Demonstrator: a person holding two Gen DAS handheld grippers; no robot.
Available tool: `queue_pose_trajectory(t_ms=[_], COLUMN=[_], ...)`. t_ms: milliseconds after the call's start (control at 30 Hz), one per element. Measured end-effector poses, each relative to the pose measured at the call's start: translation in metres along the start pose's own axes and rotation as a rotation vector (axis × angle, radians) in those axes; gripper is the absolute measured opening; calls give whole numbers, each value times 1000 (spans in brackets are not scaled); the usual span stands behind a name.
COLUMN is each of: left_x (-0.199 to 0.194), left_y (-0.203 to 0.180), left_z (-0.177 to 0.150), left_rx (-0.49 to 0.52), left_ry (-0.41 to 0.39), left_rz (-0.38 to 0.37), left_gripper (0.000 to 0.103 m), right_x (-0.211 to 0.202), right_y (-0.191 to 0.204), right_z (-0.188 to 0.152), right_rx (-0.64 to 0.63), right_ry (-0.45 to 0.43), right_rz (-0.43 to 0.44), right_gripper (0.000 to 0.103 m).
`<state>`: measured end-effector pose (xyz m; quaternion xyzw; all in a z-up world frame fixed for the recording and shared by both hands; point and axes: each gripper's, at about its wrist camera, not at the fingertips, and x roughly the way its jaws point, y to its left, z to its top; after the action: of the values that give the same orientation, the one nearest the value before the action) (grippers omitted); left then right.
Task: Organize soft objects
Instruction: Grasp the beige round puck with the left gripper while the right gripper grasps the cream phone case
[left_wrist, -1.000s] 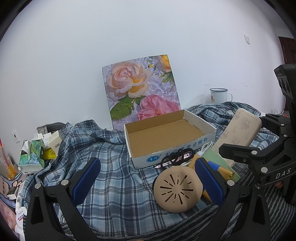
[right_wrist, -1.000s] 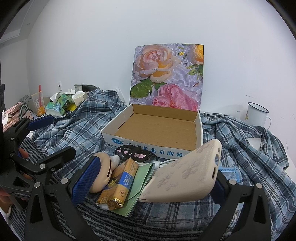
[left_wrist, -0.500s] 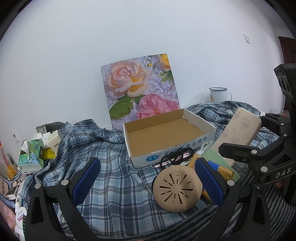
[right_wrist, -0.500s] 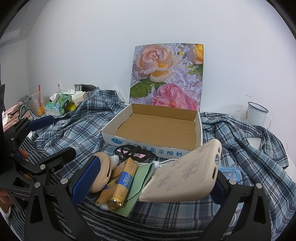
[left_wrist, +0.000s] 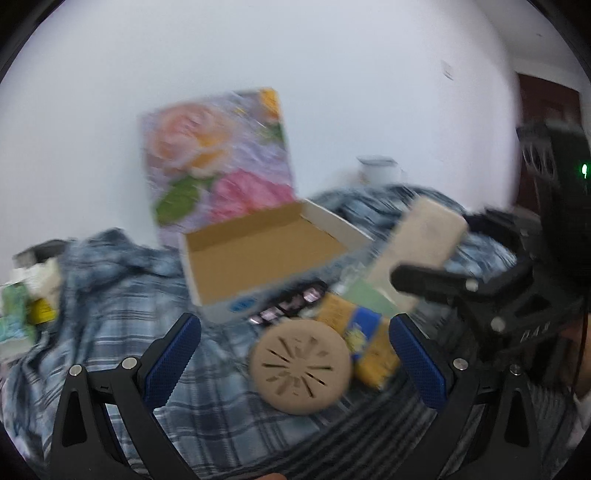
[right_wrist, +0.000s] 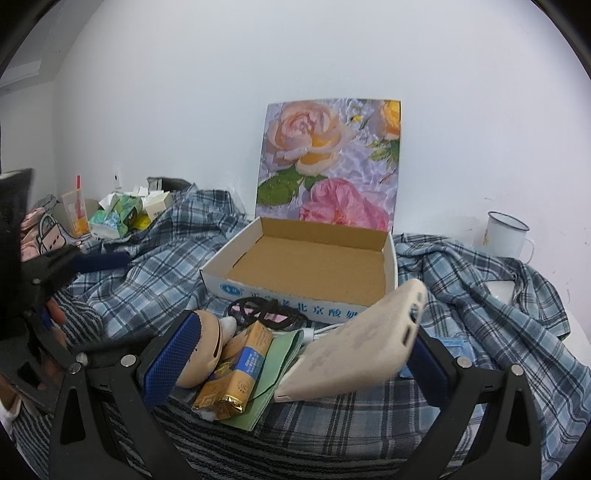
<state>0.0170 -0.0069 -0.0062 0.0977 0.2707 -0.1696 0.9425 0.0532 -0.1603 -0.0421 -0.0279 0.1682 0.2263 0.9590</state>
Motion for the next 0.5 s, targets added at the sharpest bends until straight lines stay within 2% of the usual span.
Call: queue_pose_trajectory(t_ms=[100,200,367,433,500], left_x=[16,32,46,51,55], left_y=[5,18,29,30,29], left_z=[0,1,0,-1,-3], left_rx=[19,-26,-36,-47,-40], left_ry=[94,171,232,260,275], left_rz=[-44,-119,-219,-263,-267], left_gripper=[103,103,103,95,94], right_x=[-7,-14,-28,-32,-32], right_y=[-1,-5,-3,-5,-7], right_z=[1,1,0,1,1], right_rx=[12,32,35,48,60], right_ry=[-21,-55,-120,-135,-134], right_rz=[18,29,-14,-10,1], right_gripper=[103,103,103,103,103])
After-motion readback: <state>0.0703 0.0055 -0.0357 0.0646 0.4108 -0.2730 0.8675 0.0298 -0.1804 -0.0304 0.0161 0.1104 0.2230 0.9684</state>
